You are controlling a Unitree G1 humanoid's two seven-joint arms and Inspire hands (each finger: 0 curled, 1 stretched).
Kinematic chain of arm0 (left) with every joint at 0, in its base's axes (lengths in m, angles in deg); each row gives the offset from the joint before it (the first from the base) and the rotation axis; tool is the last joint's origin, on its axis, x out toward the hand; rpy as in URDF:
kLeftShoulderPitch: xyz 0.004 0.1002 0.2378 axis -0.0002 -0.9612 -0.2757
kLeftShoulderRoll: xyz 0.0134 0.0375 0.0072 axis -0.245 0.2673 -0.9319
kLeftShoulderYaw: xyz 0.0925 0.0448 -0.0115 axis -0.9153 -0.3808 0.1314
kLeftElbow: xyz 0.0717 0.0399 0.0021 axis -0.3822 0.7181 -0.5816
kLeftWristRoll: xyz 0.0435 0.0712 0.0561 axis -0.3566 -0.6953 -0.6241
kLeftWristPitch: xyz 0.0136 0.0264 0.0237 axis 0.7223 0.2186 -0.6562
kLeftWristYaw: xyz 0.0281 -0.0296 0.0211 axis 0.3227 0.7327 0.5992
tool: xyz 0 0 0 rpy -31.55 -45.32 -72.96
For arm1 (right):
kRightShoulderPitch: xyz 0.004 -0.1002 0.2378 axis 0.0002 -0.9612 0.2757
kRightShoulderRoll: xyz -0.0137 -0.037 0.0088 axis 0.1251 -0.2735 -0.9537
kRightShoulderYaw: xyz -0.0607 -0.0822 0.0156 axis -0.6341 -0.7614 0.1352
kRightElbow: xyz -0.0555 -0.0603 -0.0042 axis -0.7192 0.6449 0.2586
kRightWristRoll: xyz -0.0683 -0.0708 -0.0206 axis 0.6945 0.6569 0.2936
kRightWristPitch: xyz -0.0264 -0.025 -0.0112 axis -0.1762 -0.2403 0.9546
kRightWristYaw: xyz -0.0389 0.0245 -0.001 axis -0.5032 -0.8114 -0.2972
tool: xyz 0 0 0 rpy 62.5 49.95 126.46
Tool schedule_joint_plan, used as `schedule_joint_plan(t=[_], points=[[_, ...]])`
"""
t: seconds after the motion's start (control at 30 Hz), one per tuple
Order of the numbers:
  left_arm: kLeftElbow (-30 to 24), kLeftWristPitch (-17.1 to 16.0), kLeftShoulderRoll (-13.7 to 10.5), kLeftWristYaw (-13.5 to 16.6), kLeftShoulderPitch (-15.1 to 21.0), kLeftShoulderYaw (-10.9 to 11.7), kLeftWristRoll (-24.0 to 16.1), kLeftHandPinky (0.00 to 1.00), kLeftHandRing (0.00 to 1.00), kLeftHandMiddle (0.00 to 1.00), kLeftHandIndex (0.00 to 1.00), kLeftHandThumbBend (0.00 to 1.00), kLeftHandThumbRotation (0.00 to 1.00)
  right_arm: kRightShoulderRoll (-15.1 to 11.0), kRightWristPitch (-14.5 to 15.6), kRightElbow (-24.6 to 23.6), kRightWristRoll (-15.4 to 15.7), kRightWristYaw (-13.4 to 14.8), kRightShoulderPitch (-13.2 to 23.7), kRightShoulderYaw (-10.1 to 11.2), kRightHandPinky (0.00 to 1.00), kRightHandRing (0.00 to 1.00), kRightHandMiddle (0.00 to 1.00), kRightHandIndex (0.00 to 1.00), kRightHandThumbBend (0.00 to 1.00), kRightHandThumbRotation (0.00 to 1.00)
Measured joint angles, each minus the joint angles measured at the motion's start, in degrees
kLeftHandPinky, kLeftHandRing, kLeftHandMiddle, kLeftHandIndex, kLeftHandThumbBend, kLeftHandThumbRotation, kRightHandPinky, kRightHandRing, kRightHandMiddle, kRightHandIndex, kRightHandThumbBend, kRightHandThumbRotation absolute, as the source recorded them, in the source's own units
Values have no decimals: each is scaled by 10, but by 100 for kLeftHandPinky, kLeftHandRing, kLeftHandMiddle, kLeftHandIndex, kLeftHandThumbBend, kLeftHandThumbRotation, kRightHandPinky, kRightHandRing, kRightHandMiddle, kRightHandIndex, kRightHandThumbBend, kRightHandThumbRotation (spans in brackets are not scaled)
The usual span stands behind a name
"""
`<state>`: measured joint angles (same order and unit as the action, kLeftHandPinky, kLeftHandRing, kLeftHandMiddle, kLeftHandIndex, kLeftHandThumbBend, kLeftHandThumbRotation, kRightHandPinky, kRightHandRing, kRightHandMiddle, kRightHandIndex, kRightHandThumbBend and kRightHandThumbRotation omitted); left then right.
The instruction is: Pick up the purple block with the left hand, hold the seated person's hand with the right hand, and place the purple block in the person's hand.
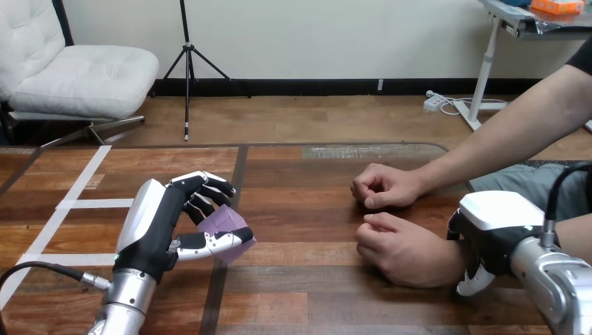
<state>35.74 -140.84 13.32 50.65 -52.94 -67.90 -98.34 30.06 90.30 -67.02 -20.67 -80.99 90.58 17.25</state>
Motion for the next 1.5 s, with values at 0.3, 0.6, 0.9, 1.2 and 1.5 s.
schedule_joint_plan(t=[0.3,0.6,0.9,1.2,1.5], points=[[-2,-12,1,-7,0,1,4,40,46,54,57,65,15,-1,0,-22,-10,1,-10,11,36,45,52,54,76,0],[-7,-22,4,-10,0,2,5,40,46,54,57,65,14,-2,3,-45,-14,-1,-14,18,36,45,52,53,75,0],[-9,-23,7,-20,0,3,7,40,46,54,57,65,14,-2,3,-71,-14,-5,-16,26,36,44,52,53,77,0],[-9,-23,11,-23,-1,4,7,39,46,54,57,65,15,-2,-2,-92,-16,-5,-16,30,30,38,47,52,78,0],[-10,-23,14,-23,-3,7,6,39,46,53,57,65,15,-3,-4,-110,-16,-6,-16,34,28,37,46,52,78,0]])
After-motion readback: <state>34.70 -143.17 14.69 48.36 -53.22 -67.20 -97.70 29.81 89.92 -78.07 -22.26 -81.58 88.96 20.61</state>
